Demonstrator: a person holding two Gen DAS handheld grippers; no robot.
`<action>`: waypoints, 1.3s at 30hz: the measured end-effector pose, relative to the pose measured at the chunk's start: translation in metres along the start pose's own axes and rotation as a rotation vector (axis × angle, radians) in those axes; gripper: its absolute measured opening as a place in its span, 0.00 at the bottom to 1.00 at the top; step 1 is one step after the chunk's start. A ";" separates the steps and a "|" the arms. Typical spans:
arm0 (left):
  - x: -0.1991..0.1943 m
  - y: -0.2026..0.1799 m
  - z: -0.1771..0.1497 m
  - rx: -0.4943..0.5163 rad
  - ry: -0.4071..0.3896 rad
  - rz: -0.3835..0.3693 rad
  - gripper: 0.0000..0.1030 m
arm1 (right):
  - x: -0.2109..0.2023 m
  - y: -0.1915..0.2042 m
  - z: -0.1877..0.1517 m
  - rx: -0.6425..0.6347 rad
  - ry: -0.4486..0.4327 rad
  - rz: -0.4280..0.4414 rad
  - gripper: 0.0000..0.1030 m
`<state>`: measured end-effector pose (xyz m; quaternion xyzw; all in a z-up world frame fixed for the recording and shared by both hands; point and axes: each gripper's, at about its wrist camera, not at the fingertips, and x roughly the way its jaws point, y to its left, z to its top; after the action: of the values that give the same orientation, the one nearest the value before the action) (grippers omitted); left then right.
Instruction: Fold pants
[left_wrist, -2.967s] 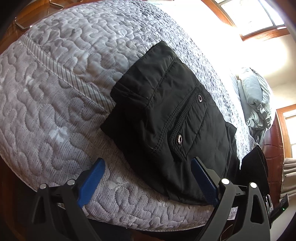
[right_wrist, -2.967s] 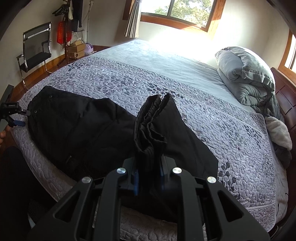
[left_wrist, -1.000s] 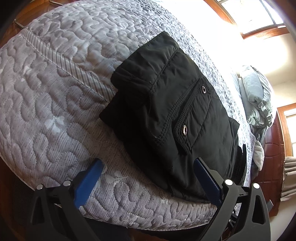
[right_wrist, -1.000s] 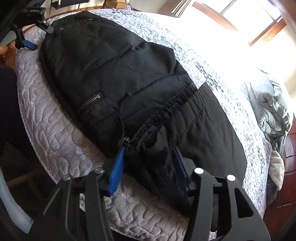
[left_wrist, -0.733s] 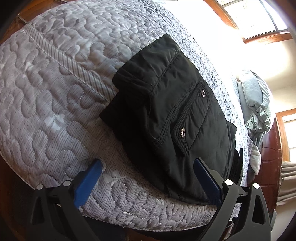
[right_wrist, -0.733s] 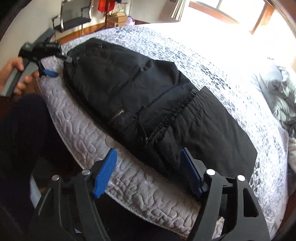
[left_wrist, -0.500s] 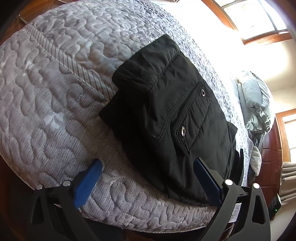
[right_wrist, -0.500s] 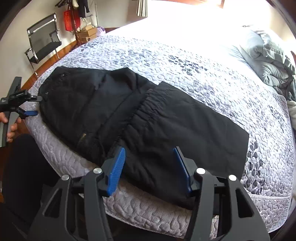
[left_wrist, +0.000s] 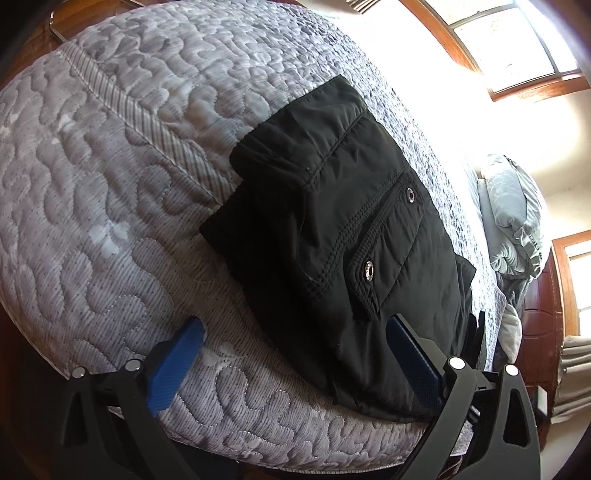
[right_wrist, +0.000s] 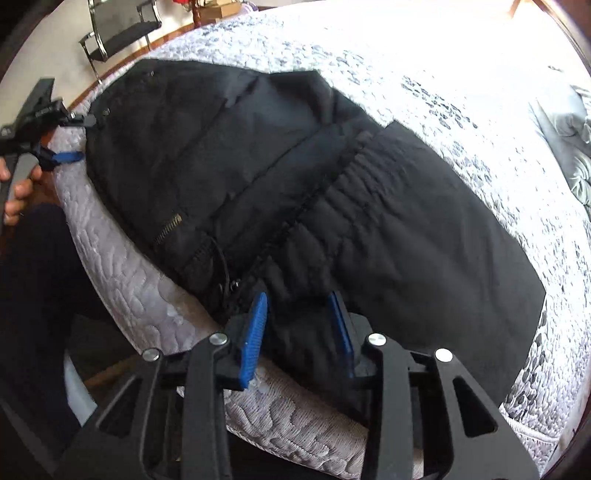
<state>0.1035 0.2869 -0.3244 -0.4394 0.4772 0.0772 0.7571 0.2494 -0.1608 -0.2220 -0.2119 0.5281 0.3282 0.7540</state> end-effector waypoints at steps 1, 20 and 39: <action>-0.001 0.001 -0.001 -0.008 -0.009 -0.011 0.96 | -0.004 -0.011 0.012 0.019 -0.015 0.012 0.34; -0.008 0.010 -0.002 -0.158 -0.060 -0.205 0.96 | 0.037 -0.044 0.096 0.045 0.118 0.087 0.35; 0.000 0.056 0.012 -0.415 -0.163 -0.372 0.86 | 0.078 0.154 0.350 -0.463 0.440 0.550 0.89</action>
<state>0.0814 0.3290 -0.3554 -0.6571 0.2999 0.0682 0.6882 0.3865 0.2006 -0.1675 -0.2919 0.6258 0.5740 0.4401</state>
